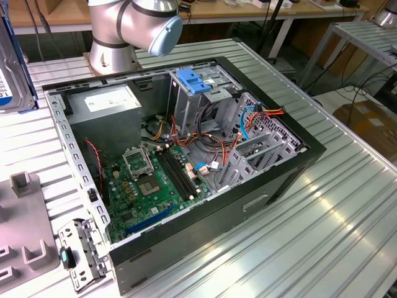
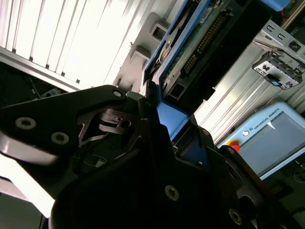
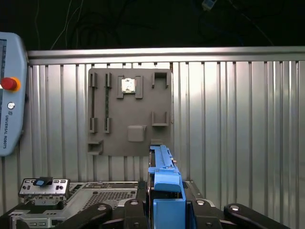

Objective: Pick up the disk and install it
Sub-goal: 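Pick up the disk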

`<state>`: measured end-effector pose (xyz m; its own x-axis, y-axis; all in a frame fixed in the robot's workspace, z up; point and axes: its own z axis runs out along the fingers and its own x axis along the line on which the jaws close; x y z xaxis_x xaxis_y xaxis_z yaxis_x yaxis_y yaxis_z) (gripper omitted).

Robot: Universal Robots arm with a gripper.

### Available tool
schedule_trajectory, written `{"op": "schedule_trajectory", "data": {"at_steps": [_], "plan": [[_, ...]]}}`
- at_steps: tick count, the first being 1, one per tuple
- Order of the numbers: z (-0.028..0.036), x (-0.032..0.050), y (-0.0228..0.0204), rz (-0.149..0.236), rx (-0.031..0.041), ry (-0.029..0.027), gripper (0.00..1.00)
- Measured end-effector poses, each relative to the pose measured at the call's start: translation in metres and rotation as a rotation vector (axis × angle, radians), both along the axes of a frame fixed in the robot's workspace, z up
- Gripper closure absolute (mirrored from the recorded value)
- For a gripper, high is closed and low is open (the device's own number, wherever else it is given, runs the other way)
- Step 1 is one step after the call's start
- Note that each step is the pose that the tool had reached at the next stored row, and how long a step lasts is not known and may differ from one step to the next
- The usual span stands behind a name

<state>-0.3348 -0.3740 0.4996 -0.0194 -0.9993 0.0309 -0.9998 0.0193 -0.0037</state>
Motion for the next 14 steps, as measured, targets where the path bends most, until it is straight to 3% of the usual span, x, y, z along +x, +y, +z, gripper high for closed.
{"op": "schedule_trajectory", "data": {"at_steps": [3, 7, 14], "plan": [[0.0, 0.0019, -0.0053, 0.0, 0.0, 0.0, 0.63], [0.0, 0.0089, -0.006, 0.0, 0.0, 0.0001, 0.63], [-0.0001, 0.029, -0.0062, 0.0, 0.0, 0.0001, 0.63]]}}
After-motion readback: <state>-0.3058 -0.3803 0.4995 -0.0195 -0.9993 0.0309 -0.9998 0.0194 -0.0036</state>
